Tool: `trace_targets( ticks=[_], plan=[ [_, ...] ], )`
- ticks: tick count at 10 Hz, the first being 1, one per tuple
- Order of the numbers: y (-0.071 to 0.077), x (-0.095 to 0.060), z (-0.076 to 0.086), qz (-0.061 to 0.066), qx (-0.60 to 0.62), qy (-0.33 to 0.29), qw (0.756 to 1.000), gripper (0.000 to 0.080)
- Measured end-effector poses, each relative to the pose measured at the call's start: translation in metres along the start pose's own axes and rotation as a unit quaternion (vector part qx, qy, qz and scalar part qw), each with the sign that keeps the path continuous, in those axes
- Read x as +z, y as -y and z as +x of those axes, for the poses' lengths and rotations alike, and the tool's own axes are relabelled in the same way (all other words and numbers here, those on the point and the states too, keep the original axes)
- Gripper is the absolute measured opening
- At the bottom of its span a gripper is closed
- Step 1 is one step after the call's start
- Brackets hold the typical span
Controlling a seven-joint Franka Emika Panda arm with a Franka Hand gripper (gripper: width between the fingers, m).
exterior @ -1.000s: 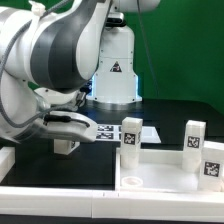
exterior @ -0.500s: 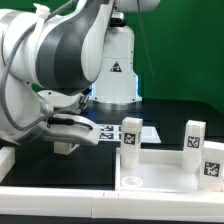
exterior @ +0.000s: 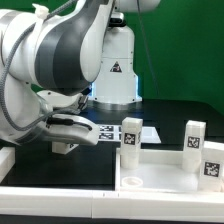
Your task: Assemble square table
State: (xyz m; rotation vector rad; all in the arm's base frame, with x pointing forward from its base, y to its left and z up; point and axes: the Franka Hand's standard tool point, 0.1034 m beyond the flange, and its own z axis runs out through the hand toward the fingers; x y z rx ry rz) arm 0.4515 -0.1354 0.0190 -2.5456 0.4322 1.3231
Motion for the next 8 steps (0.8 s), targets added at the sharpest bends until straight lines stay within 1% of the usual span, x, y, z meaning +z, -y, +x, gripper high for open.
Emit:
trace_targets(
  ticks=[1,2,3,4,5,6,7,8],
  plan=[
    [0.007,-0.013,-0.013,0.006,-0.005,0.009,1.0,0.0284],
    [0.016,-0.04,-0.022,0.006,-0.016,-0.013,1.0,0.0284],
    [0.023,-0.068,-0.031,0.004,-0.028,-0.048,0.998,0.0284],
    [0.021,-0.076,-0.034,0.003,-0.029,-0.071,0.997,0.0284],
    [0.019,-0.076,-0.023,-0.001,-0.027,-0.12,0.992,0.0285],
    [0.019,-0.076,-0.023,-0.003,-0.027,-0.152,0.988,0.0285],
    [0.021,-0.08,-0.021,-0.006,-0.03,-0.182,0.983,0.0285],
    [0.035,-0.096,-0.016,-0.015,-0.05,-0.236,0.97,0.0285]
  ],
)
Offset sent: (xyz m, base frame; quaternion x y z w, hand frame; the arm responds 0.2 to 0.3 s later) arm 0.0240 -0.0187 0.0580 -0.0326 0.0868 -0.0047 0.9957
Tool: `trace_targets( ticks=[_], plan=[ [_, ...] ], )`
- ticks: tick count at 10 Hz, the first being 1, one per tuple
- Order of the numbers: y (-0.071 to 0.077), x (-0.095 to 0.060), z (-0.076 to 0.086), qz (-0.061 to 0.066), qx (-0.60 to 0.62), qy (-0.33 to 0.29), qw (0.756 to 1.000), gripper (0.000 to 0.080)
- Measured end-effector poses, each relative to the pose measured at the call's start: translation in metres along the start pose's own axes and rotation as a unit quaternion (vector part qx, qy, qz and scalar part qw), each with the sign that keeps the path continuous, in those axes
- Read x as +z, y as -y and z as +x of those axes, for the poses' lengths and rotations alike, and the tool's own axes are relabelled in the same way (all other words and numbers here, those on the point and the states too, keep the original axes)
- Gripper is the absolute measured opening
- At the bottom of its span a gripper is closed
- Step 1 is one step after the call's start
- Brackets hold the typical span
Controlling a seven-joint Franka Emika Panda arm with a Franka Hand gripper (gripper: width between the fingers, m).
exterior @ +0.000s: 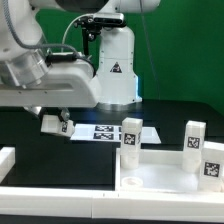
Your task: Assemble square table
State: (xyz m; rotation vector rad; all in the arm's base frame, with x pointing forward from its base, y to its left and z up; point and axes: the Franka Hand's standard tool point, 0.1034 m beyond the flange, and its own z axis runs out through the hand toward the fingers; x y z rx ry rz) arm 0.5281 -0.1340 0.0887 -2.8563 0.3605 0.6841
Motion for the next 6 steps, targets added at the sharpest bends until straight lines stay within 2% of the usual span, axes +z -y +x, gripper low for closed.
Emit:
trace_targets(
  ticks=[2,3,4,6],
  plan=[
    [0.046,-0.042,0.019,-0.004,-0.038,-0.095,0.995,0.0285],
    [0.066,-0.055,0.021,-0.001,-0.051,-0.132,0.99,0.0285],
    [0.08,-0.064,0.018,-0.004,-0.036,-0.178,0.983,0.0285],
    [0.076,-0.065,0.021,-0.015,-0.037,-0.258,0.965,0.0285]
  ],
)
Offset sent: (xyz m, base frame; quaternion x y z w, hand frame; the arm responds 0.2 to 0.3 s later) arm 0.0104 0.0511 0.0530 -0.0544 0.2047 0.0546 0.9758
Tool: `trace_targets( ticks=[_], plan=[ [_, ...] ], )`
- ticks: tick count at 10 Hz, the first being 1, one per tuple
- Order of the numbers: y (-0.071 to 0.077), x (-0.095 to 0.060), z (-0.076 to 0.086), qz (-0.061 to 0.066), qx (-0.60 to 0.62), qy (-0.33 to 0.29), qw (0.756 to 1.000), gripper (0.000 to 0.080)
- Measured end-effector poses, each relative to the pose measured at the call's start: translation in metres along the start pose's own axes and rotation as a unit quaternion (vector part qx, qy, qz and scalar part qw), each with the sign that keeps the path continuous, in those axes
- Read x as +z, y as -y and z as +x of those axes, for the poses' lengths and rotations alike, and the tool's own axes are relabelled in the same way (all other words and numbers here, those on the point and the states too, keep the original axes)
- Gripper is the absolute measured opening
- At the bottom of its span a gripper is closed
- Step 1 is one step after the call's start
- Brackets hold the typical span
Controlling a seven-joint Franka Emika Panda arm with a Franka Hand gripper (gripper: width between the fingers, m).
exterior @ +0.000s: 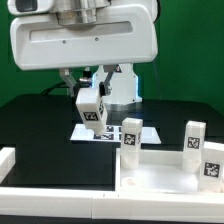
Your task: Assemble square table
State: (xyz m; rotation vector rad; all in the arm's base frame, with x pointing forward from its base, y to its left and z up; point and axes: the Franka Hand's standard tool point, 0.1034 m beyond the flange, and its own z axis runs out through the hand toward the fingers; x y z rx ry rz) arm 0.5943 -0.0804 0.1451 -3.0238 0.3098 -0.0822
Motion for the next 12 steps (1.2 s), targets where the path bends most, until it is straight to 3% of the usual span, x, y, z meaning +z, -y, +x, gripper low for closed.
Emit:
trace_targets(
  ticks=[2,3,4,5,6,7,9,10,11,12],
  plan=[
    [-0.002,0.002,0.004,-0.015,-0.003,-0.058,0.998,0.0285],
    [0.01,0.0,0.011,-0.033,-0.018,-0.125,0.991,0.0285],
    [0.028,0.001,0.01,-0.043,-0.04,-0.179,0.982,0.0285],
    [0.037,-0.004,0.014,-0.052,-0.061,-0.228,0.97,0.0285],
    [0.039,-0.007,0.016,-0.067,-0.078,-0.283,0.954,0.0285],
    [0.029,-0.002,0.013,-0.077,-0.075,-0.305,0.946,0.0285],
    [0.027,0.001,0.012,-0.074,-0.072,-0.29,0.951,0.0285],
    [0.023,0.0,0.011,-0.065,-0.063,-0.268,0.959,0.0285],
    [0.033,0.003,0.011,-0.053,-0.048,-0.268,0.961,0.0285],
    [0.053,0.015,0.008,-0.042,-0.048,-0.26,0.963,0.0285]
  ],
)
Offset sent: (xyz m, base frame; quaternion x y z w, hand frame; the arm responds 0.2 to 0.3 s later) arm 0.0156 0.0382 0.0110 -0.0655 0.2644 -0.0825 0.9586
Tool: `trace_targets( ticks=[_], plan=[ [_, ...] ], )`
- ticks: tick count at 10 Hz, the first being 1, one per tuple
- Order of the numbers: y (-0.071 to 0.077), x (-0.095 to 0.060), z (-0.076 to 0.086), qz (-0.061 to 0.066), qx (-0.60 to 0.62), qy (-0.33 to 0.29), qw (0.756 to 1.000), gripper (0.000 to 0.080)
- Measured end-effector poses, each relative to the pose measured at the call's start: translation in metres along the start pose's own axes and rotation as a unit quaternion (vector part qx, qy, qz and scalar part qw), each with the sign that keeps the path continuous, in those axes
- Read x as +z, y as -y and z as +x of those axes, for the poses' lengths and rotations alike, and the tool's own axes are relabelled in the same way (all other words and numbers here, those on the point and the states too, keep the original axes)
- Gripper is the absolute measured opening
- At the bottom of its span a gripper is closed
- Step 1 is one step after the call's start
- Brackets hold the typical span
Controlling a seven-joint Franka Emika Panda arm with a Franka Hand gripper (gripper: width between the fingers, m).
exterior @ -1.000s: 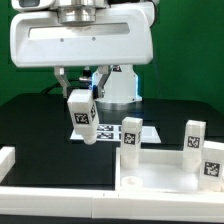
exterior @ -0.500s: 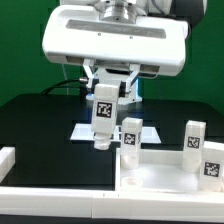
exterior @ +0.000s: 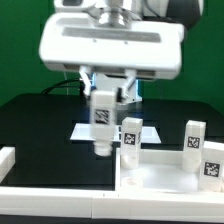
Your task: Assemble square table
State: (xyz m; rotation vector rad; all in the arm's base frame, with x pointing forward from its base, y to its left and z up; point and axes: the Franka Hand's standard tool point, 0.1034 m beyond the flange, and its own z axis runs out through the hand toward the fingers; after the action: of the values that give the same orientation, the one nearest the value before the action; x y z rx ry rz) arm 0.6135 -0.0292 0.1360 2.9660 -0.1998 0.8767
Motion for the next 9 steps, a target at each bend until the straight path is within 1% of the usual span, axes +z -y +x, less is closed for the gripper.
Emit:
trace_targets(
  ticks=[1,2,4,7,9],
  plan=[
    [0.014,0.006,-0.005,0.006,0.004,0.005,1.0,0.0285],
    [0.023,0.008,-0.007,0.008,0.004,0.007,1.0,0.0285],
    [0.019,0.009,-0.007,0.005,0.002,0.007,1.0,0.0285],
    [0.019,0.009,-0.007,0.005,0.002,0.007,1.0,0.0285],
    [0.025,0.014,-0.011,0.006,-0.009,0.01,1.0,0.0285]
  ],
)
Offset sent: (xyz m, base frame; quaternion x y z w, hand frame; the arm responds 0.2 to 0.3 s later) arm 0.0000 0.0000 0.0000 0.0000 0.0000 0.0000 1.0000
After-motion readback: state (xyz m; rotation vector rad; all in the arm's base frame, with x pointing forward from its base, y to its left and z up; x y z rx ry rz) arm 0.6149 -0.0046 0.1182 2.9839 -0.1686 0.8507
